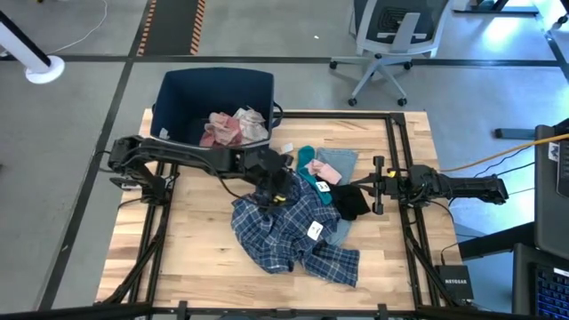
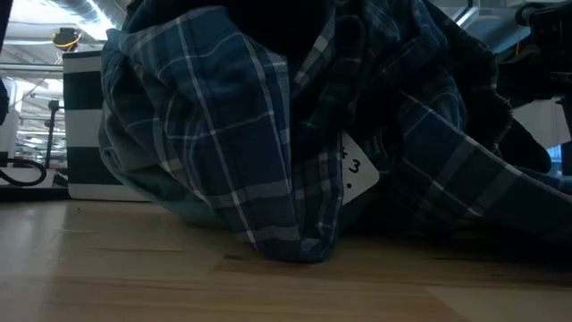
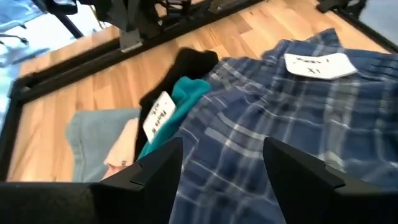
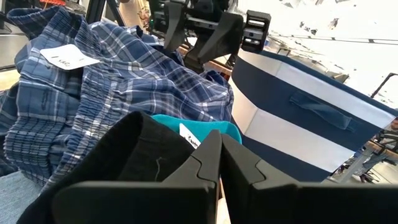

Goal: Sort clothes
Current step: Move the clothes to the middle left

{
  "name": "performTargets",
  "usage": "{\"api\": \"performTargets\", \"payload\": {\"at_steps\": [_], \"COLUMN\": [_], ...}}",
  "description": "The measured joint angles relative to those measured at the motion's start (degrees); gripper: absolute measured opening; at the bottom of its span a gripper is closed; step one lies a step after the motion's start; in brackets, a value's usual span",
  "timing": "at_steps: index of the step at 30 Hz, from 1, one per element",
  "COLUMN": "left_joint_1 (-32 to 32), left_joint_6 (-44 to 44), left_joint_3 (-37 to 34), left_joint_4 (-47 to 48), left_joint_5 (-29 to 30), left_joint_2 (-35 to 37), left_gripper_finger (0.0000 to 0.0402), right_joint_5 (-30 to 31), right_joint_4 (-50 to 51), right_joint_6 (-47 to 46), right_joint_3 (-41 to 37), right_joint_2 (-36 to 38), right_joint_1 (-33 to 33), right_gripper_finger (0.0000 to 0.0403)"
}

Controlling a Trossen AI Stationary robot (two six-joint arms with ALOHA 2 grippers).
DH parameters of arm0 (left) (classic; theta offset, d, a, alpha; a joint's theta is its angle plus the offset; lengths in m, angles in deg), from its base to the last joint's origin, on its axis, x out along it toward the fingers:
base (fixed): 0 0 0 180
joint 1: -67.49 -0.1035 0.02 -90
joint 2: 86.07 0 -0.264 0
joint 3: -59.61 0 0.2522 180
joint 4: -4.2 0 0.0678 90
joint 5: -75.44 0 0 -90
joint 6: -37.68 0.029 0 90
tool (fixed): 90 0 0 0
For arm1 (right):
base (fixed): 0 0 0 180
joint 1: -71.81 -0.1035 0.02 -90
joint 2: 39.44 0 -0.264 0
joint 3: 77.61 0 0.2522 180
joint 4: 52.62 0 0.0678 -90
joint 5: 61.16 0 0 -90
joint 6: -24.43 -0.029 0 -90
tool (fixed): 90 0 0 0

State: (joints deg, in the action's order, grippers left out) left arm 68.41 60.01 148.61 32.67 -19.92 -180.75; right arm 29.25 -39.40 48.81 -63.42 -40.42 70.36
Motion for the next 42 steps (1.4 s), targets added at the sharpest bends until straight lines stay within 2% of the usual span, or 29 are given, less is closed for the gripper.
{"api": "performTargets", "payload": {"at_steps": [8,16,33,36,42], "left_joint_1": [3.37,8.22,19.22,21.64,26.90], "left_joint_6": [-2.34,-9.11,-40.91,-47.60,-61.89], "left_joint_3": [-0.02,-0.07,-11.12,-11.88,-12.01], "left_joint_4": [2.26,12.05,20.13,24.15,39.01], "left_joint_5": [1.79,1.82,12.09,13.66,17.96], "left_joint_2": [-2.10,-2.10,-1.92,-1.90,-1.88], "left_gripper_finger": [0.0219,0.0219,0.0219,0.0219,0.0219], "right_joint_5": [0.00,0.00,0.00,0.00,0.00], "right_joint_4": [0.00,0.00,0.00,0.00,0.00], "right_joint_6": [-0.01,0.00,0.00,0.01,-0.02], "right_joint_3": [0.02,0.02,0.02,0.02,0.00], "right_joint_2": [-0.02,-0.02,0.00,-0.02,0.00], "right_joint_1": [0.00,-0.01,-0.02,0.00,-0.02], "right_gripper_finger": [0.0017,0.0017,0.0017,0.0017,0.0017]}}
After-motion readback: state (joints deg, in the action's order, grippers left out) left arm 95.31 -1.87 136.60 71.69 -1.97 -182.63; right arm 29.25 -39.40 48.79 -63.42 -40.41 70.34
